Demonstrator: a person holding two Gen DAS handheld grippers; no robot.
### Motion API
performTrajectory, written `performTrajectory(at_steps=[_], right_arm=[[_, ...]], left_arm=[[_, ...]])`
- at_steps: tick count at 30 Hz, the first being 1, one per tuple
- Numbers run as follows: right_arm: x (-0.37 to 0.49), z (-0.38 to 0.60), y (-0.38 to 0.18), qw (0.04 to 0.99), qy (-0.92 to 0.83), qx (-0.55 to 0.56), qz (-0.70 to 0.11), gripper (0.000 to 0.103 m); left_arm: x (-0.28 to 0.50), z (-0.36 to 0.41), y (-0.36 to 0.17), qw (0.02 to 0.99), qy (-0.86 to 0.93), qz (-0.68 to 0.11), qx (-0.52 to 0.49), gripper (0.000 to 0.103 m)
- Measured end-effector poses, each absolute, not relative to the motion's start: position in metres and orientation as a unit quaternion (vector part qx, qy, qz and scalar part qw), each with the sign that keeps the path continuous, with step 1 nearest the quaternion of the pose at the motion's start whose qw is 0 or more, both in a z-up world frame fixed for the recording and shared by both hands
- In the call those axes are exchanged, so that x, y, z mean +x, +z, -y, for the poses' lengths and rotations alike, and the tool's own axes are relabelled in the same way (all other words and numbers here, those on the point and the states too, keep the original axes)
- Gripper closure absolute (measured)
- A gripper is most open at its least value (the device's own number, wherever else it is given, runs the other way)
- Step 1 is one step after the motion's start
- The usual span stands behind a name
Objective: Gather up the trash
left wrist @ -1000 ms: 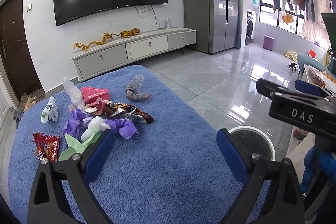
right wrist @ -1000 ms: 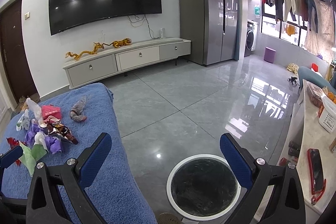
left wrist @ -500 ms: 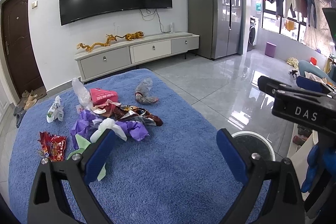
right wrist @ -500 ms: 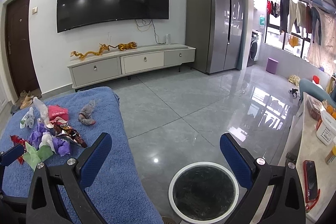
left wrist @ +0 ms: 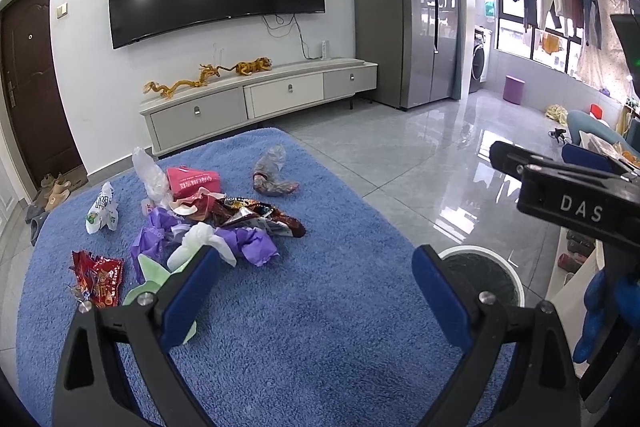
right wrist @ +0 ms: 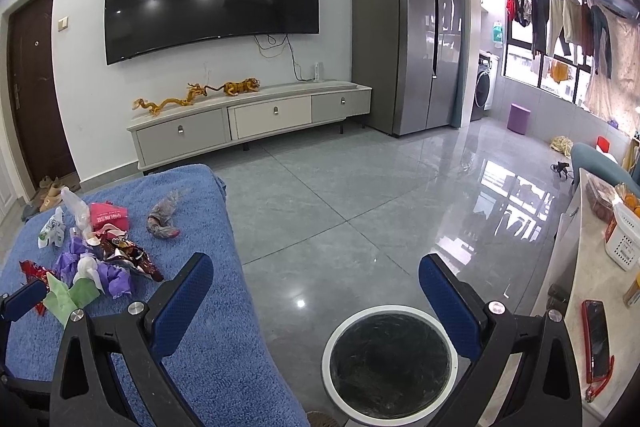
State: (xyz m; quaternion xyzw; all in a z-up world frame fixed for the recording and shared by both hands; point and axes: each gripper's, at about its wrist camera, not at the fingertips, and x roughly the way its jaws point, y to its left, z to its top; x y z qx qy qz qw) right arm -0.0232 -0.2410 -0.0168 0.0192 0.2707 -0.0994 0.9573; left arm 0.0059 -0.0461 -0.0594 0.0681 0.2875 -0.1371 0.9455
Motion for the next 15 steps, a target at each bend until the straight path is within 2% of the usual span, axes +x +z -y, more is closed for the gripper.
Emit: performTrajectory(at_steps=[15], right_arm=[[-0.0229, 0.2451, -0.0219, 0.957, -0.092, 0.022, -0.274, 0.000]], left_arm=[[0.0106, 0.0462, -0.0678, 0.944, -0.132, -0.294, 0.074, 0.006]])
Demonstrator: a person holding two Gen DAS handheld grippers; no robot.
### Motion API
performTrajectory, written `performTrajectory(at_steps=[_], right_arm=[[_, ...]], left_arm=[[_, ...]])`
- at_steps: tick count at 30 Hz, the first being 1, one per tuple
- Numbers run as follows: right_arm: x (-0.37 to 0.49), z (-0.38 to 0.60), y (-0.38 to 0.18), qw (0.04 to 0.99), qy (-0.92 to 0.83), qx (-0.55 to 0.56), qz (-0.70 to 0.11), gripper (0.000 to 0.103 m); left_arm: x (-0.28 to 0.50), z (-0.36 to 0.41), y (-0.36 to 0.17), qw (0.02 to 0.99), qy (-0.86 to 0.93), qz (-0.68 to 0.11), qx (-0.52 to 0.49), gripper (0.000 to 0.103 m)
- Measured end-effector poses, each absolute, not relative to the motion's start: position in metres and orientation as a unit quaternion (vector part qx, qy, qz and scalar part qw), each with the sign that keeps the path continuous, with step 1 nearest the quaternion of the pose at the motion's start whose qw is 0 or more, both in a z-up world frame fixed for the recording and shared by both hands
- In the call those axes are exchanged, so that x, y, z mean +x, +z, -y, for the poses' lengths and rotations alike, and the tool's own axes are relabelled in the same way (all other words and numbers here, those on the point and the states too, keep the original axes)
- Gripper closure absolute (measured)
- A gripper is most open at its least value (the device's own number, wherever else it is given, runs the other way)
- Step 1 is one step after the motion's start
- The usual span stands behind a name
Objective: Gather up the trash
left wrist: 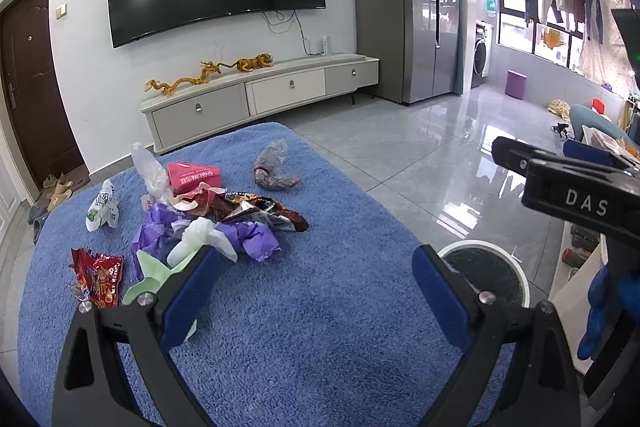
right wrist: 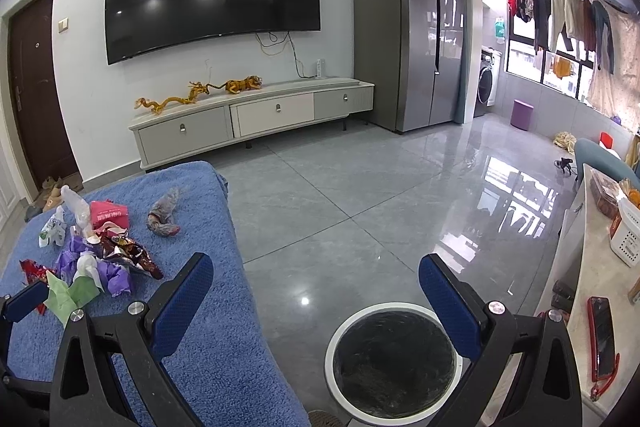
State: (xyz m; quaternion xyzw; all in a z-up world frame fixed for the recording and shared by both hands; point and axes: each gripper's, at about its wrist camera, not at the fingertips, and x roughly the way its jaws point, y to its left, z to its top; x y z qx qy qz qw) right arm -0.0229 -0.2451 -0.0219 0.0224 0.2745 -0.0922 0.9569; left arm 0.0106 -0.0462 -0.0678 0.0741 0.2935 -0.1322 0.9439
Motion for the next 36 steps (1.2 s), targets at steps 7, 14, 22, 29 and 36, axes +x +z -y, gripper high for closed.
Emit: performTrajectory(at_steps=[7, 14, 22, 29, 36], right_arm=[[-0.017, 0.235, -0.029, 0.957, -0.074, 0.016, -0.281, 0.002], [-0.008, 0.219, -0.038, 0.953, -0.021, 0.008, -0.302, 0.016], [0.010, 0.186, -0.054, 0.942, 0.049, -0.024, -0.330, 0.039], [0.028, 0.148, -0.069, 0.926, 0.128, -0.055, -0.350, 0.043], [0.049, 0.108, -0.081, 0.905, 0.206, -0.082, -0.362, 0.050]], left_arm=[[0.017, 0.035, -0.078, 0.942, -0.117, -0.305, 0.079, 0.013], [0.027, 0.003, -0.086, 0.944, -0.083, -0.314, 0.063, 0.021], [0.053, -0.057, -0.092, 0.943, -0.049, -0.326, 0.047, 0.021], [0.070, -0.077, -0.108, 0.932, -0.054, -0.356, 0.038, 0.022], [0.080, -0.091, -0.120, 0.921, -0.067, -0.384, 0.003, 0.033]])
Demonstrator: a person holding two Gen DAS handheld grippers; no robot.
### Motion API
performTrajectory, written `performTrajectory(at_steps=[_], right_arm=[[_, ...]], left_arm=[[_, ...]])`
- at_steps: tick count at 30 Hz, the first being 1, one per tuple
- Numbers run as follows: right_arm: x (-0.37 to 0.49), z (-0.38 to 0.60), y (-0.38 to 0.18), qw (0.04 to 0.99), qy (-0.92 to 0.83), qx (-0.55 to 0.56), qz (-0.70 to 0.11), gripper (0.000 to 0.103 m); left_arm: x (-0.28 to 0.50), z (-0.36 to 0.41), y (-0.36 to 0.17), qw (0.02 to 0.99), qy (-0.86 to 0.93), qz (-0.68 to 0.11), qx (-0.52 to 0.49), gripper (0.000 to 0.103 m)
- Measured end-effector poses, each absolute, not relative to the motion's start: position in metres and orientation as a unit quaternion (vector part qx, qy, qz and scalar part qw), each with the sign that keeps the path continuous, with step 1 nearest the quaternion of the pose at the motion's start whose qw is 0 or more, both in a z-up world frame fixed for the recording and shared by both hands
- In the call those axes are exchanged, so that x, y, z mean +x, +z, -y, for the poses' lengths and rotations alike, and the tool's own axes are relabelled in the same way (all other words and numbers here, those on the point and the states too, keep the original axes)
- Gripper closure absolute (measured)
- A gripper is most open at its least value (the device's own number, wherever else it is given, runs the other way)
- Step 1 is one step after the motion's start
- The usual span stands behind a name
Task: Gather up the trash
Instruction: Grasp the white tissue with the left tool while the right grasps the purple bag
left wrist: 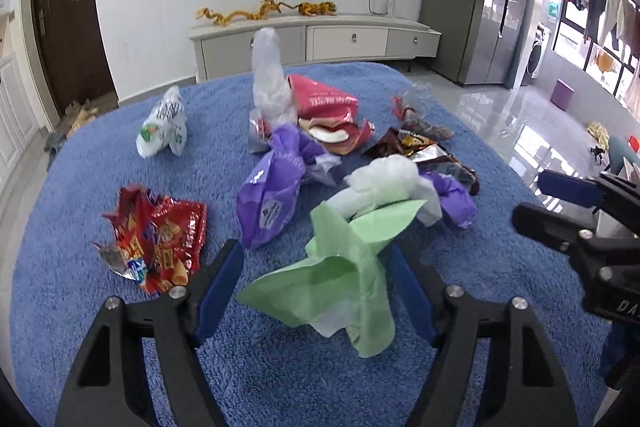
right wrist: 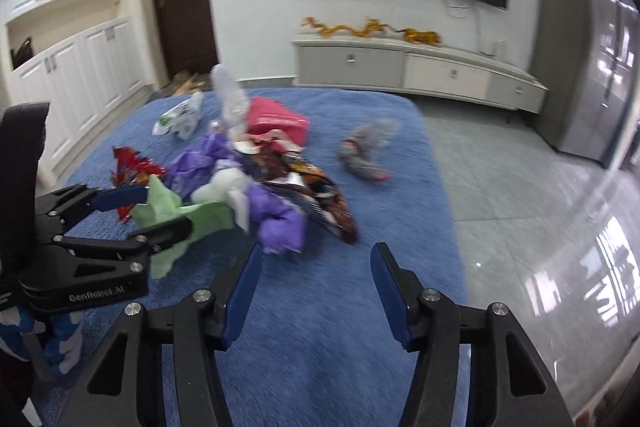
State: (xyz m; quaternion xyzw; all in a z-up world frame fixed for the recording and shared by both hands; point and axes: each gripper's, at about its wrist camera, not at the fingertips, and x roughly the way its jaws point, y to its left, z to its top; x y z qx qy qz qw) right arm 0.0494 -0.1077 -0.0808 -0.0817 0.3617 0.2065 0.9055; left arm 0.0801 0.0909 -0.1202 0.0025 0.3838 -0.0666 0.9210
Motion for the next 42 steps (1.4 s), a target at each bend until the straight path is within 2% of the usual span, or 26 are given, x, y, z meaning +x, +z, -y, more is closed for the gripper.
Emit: performTrajectory(at_steps=[11, 13, 19, 20, 31, 35, 42], right_arm=[[0.073, 0.083, -0.106, 0.882, 0.241, -0.104, -0.391, 0.059], [0.076, 0.081, -0.108, 0.878, 0.246, -0.107, -0.396, 0.067], [0.076, 0.079, -0.111, 0.874, 0.250, -0.105, -0.403, 0.079], [0.075, 0.079, -0.111, 0.874, 0.249, -0.105, -0.403, 0.084], [0.050, 0.082, -0.097, 0.885, 0.242, -0.108, -0.383, 0.088], [0.036, 0.087, -0.087, 0.893, 0.238, -0.103, -0.368, 0.088], [0.012, 0.095, -0.067, 0.906, 0.237, -0.094, -0.340, 0.089]], left_arm=[[0.081, -0.099, -0.123, 0.918, -0.081, -0.388, -0.016, 0.039], [0.079, -0.099, -0.122, 0.918, -0.082, -0.387, -0.016, 0.041], [0.074, -0.096, -0.117, 0.919, -0.085, -0.384, -0.021, 0.049], [0.073, -0.096, -0.116, 0.920, -0.085, -0.383, -0.022, 0.052], [0.053, -0.102, -0.105, 0.921, -0.085, -0.376, -0.055, 0.073], [0.045, -0.108, -0.098, 0.921, -0.091, -0.370, -0.081, 0.094], [0.028, -0.108, -0.076, 0.931, -0.090, -0.344, -0.085, 0.096]])
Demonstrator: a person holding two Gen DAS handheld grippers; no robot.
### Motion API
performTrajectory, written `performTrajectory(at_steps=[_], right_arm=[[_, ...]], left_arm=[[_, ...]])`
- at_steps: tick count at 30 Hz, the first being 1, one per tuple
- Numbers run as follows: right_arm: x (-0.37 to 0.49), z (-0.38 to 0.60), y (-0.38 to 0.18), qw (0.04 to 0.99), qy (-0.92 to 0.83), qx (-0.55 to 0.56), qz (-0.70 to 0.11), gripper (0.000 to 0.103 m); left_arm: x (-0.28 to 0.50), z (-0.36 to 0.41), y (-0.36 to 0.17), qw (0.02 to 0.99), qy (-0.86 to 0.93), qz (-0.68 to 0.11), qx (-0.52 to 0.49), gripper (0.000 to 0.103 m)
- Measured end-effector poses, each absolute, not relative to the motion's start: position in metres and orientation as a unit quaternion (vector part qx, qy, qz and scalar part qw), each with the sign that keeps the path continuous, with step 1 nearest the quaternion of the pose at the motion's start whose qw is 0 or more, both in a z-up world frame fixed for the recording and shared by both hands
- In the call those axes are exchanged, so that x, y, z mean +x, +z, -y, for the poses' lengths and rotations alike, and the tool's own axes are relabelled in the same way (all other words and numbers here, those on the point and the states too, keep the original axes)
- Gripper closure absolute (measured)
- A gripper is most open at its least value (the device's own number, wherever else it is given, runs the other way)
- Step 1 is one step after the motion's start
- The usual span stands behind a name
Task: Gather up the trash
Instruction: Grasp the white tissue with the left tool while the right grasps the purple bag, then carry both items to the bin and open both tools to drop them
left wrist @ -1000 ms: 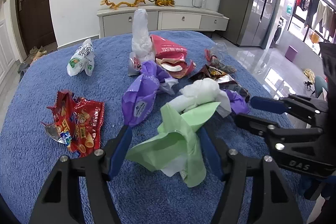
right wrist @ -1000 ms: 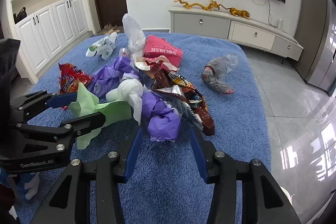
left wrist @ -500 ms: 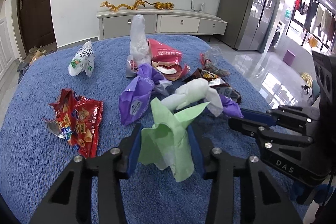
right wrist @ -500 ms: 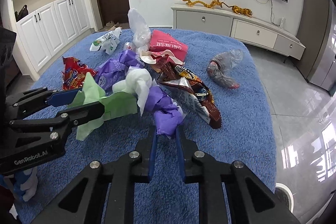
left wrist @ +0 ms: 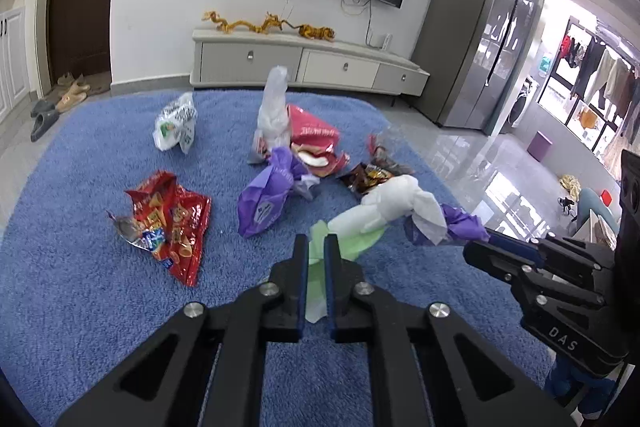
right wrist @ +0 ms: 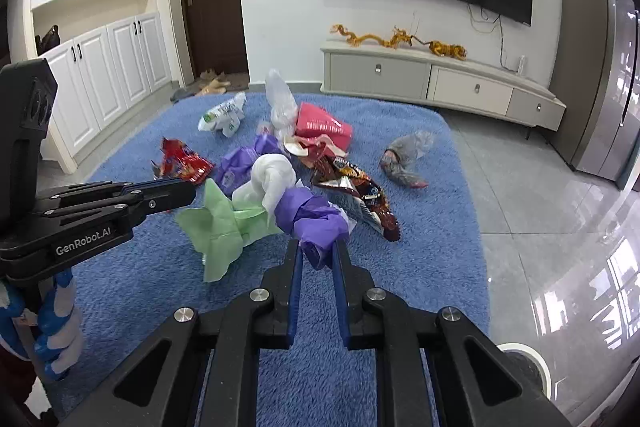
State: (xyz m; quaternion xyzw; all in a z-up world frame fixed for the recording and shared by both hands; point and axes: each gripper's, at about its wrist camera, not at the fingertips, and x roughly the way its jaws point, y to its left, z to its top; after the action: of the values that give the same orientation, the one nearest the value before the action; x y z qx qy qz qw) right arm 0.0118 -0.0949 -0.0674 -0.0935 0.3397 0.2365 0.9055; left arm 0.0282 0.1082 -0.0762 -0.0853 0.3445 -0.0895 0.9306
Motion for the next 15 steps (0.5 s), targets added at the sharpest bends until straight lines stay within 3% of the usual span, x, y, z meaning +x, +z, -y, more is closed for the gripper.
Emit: performTrajectory(at_steps=[15], right_arm=[[-0.014, 0.120, -0.046, 0.925, 0.215, -0.084, -0.301, 0.089]], left_arm=[[0.023, -0.087, -0.068, 0.925, -0.132, -0.347, -0.084, 0.093]])
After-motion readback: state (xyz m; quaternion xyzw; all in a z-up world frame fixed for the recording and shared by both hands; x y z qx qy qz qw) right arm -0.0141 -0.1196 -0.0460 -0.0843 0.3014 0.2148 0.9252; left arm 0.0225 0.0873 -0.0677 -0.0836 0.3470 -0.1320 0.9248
